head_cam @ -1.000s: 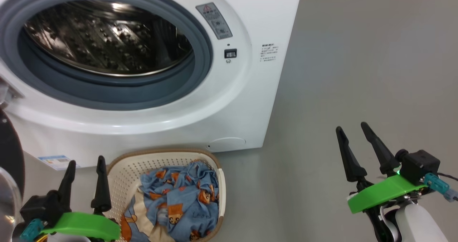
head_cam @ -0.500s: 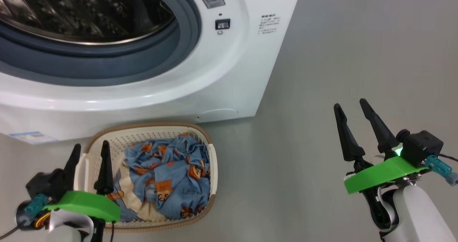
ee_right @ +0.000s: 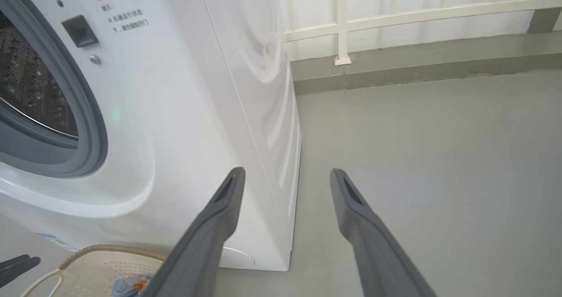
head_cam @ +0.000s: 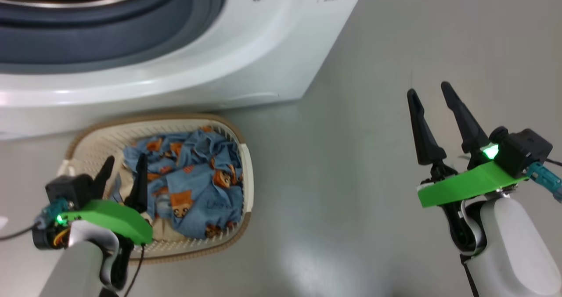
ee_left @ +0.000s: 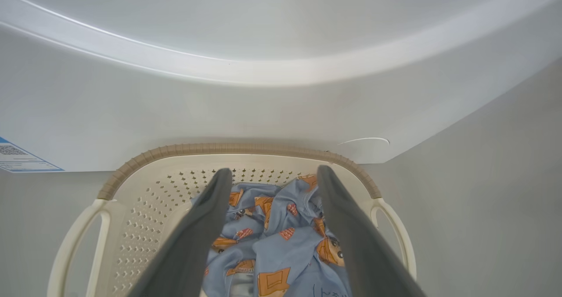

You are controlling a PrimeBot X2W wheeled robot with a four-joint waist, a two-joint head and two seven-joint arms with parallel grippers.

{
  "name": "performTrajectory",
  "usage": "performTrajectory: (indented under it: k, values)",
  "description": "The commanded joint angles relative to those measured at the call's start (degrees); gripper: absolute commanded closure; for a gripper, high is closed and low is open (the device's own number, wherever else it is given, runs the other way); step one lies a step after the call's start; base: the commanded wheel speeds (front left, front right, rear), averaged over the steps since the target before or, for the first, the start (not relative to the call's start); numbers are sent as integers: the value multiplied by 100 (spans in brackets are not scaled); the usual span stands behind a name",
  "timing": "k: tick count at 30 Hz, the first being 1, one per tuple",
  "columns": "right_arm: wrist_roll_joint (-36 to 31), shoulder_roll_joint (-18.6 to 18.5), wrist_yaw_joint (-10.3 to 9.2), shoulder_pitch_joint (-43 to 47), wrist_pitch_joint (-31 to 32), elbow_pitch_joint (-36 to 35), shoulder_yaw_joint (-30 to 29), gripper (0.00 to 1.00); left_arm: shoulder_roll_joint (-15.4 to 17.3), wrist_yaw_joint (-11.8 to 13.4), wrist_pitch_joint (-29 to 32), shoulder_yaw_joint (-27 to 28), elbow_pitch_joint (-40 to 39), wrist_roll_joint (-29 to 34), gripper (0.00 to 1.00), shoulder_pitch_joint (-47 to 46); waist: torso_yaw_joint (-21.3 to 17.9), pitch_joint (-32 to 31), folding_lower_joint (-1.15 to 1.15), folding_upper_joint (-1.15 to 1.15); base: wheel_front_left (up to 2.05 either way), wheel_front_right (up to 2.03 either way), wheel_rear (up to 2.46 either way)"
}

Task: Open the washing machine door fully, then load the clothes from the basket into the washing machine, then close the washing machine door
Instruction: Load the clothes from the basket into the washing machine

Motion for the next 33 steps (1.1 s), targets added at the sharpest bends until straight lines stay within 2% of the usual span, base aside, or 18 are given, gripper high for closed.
performTrajectory:
  k: [1, 8, 15, 22, 33]
  values:
    - [-95, 31, 9, -42, -68, -158, 115, 0, 224, -13, -17, 90, 71, -98, 0, -175, -143, 417, 0, 0, 0, 0, 0]
    - [-99, 98, 9, -251, -68, -225, 144, 0, 342, -13, -47, -409, 976, -362, 0, -807, -282, 919, 0, 0, 0, 0, 0]
    - [-92, 219, 9, -409, -68, -292, 257, 0, 439, -14, 24, -1205, 1808, -566, 0, -1364, -516, 1372, 0, 0, 0, 0, 0]
    - [-81, 308, 9, -505, -68, -366, 291, 0, 610, -14, 197, -1942, 2251, -838, 0, -1912, -749, 1788, 0, 0, 0, 0, 0]
    - [-67, 387, 9, -594, -68, -452, 319, 0, 880, -14, 447, -2720, 2706, -1159, 0, -2461, -996, 2196, 0, 0, 0, 0, 0]
